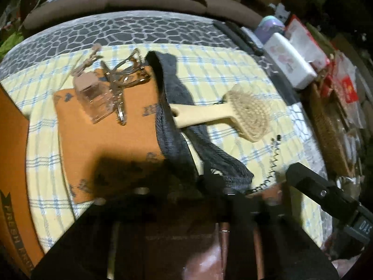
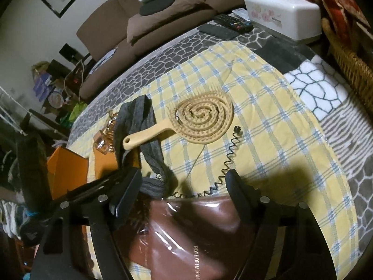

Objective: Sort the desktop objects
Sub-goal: 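Grasp the dark gray fabric strap beside the hairbrush with the left tool, then lift the gray strap into the box with the left tool and release it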

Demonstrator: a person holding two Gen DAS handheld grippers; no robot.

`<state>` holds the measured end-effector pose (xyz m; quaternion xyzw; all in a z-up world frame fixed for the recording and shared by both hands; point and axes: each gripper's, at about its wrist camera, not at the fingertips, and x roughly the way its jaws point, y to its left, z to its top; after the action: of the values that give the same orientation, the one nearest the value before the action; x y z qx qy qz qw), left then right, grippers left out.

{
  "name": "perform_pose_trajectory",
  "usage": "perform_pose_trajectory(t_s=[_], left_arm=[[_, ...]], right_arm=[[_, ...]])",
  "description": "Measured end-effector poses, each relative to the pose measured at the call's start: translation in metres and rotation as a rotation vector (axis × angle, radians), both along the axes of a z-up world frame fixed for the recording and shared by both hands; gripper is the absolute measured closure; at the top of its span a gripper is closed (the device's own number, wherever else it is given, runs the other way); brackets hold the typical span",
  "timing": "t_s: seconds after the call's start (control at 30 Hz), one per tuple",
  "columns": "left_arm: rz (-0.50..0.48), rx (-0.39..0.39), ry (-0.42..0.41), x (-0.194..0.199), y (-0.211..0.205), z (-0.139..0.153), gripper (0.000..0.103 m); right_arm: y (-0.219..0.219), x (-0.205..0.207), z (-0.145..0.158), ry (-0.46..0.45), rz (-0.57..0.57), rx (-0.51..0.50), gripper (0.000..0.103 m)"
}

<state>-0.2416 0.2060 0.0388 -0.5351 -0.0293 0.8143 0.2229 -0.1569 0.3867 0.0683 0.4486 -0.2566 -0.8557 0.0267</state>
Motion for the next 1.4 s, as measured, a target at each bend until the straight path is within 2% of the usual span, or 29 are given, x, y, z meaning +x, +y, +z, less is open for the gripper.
perform_pose_trajectory(t_s=[0.07,0.1,0.27,0.43,0.73,1.0,1.13,1.4], left_arm=[[0.002,0.018,0.001,0.0,-0.003,0.004,0.096],[0.006,0.032,0.006,0.001,-0.006,0.007,0.097],[0.025,0.13,0.053,0.009,-0.026,0.039,0.097],[0.027,0.206,0.13,0.018,-0.047,0.09,0.097],[0.023,0.319,0.267,0.035,-0.078,0.182,0.097],[-0.009,0.367,0.341,0.058,-0.092,0.234,0.097],[-0.011,0.357,0.379,0.073,-0.106,0.255,0.097],[0.019,0.321,0.398,0.088,-0.139,0.272,0.097]], right_arm=[[0.0,0.0,0.001,0.006,0.0,-0.019,0.026],[0.0,0.0,0.002,0.008,-0.001,-0.031,0.026],[-0.004,-0.001,0.004,0.016,0.008,-0.092,0.026],[-0.017,0.0,0.016,0.057,0.05,-0.146,0.026],[-0.046,0.004,0.047,0.132,0.132,-0.155,0.026],[-0.065,0.007,0.064,0.178,0.182,-0.154,0.026],[-0.075,0.009,0.071,0.195,0.218,-0.15,0.026],[-0.111,0.035,0.116,0.321,0.352,-0.13,0.026]])
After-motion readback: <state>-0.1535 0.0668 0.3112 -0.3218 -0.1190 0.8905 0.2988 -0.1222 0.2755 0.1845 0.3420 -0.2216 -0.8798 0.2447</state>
